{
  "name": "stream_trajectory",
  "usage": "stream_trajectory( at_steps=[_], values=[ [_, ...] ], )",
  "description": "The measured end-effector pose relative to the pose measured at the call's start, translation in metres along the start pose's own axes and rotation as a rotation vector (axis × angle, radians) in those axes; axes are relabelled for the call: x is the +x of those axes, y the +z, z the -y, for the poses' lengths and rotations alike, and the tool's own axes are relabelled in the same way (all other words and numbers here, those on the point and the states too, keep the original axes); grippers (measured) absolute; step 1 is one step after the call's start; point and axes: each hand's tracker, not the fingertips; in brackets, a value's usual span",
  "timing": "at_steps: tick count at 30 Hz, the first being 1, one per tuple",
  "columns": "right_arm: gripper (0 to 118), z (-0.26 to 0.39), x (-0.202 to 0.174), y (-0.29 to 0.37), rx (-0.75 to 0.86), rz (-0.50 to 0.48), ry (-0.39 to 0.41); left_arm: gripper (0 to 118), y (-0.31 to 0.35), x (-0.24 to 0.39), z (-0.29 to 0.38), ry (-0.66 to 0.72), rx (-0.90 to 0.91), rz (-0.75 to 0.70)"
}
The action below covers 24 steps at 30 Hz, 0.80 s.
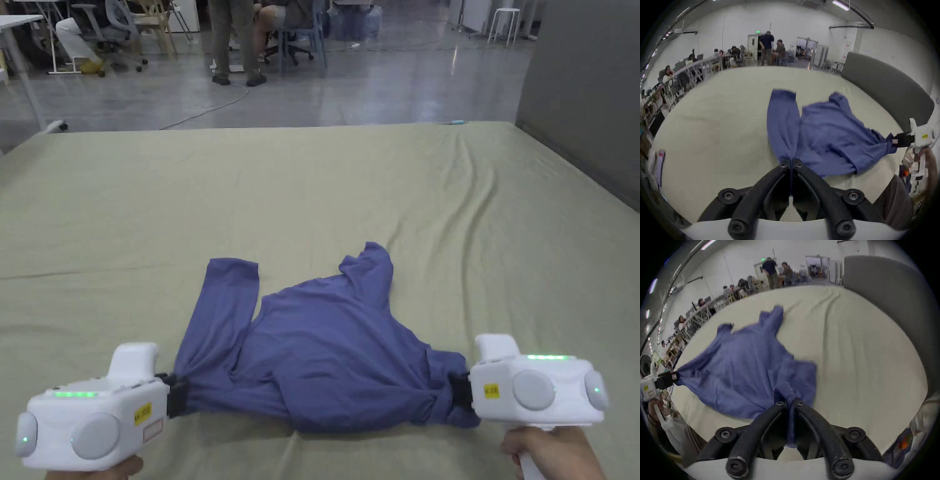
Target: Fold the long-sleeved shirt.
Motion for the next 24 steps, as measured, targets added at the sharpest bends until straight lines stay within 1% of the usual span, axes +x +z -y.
stream_trajectory(
  at_steps=[3, 4, 5, 6, 7, 8, 9, 10, 11, 12, 13, 14, 15, 16, 17, 18, 19, 20, 21, 24],
  values=[
    [3, 0.005, 0.001, -0.002, -0.006, 0.015, 0.001, 0, -0.003, -0.008, 0.007, 0.041, 0.001, 0.014],
    [8, 0.002, 0.003, 0.002, 0.014, 0.009, -0.011, 0, -0.001, -0.01, 0.004, 0.051, 0.017, 0.025],
    [36, -0.003, 0.003, 0.012, 0.065, 0.015, -0.029, 3, 0.003, -0.011, -0.002, 0.044, 0.024, 0.041],
    [72, -0.007, 0.004, 0.024, 0.121, 0.024, -0.004, 24, 0.009, -0.011, -0.008, 0.037, 0.032, 0.033],
    [105, -0.011, 0.004, 0.037, 0.162, 0.038, 0.016, 66, 0.02, -0.005, -0.014, 0.026, 0.052, -0.027],
    [118, -0.012, 0.004, 0.047, 0.193, 0.05, 0.02, 112, 0.026, -0.005, -0.018, 0.027, 0.049, -0.007],
    [118, -0.012, 0.004, 0.063, 0.254, 0.027, 0.029, 118, 0.034, -0.005, -0.023, 0.029, 0.057, 0.002],
    [118, -0.01, 0.006, 0.077, 0.251, 0.061, 0.014, 118, 0.045, -0.005, -0.029, 0.048, 0.174, 0.036],
    [118, -0.009, 0.007, 0.084, 0.239, 0.068, 0.002, 118, 0.053, 0.0, -0.03, 0.056, 0.133, 0.038],
    [110, -0.007, 0.009, 0.089, 0.229, 0.07, -0.017, 118, 0.056, 0.0, -0.033, 0.061, 0.134, 0.056],
    [89, -0.004, 0.01, 0.091, 0.214, 0.055, -0.039, 118, 0.058, 0.0, -0.036, 0.065, 0.12, 0.061],
    [25, 0.001, 0.011, 0.095, 0.211, 0.044, -0.056, 94, 0.059, 0.002, -0.038, 0.077, 0.093, 0.046],
    [0, 0.004, 0.012, 0.095, 0.208, 0.042, -0.056, 38, 0.057, 0.006, -0.032, 0.074, 0.067, 0.026],
    [0, 0.01, 0.009, 0.091, 0.185, 0.064, -0.072, 0, 0.055, 0.008, -0.032, 0.056, 0.066, 0.019],
    [0, 0.012, 0.01, 0.08, 0.171, 0.059, -0.078, 0, 0.047, 0.011, -0.03, 0.019, 0.05, -0.025],
    [0, 0.014, 0.011, 0.074, 0.132, 0.021, -0.046, 0, 0.041, 0.01, -0.024, 0.014, 0.045, -0.051],
    [0, 0.015, 0.01, 0.071, 0.12, 0.012, -0.044, 0, 0.04, 0.012, -0.02, 0.007, 0.038, -0.014],
    [0, 0.016, 0.008, 0.067, 0.125, 0.031, -0.045, 0, 0.038, 0.011, -0.018, 0.026, 0.027, 0.018],
    [0, 0.013, 0.006, 0.072, 0.127, 0.042, -0.039, 0, 0.036, 0.01, -0.017, 0.046, 0.033, 0.032],
    [0, -0.002, 0.005, 0.068, 0.142, 0.049, -0.029, 0, 0.036, 0.014, -0.015, 0.019, 0.029, 0.042]
  ],
)
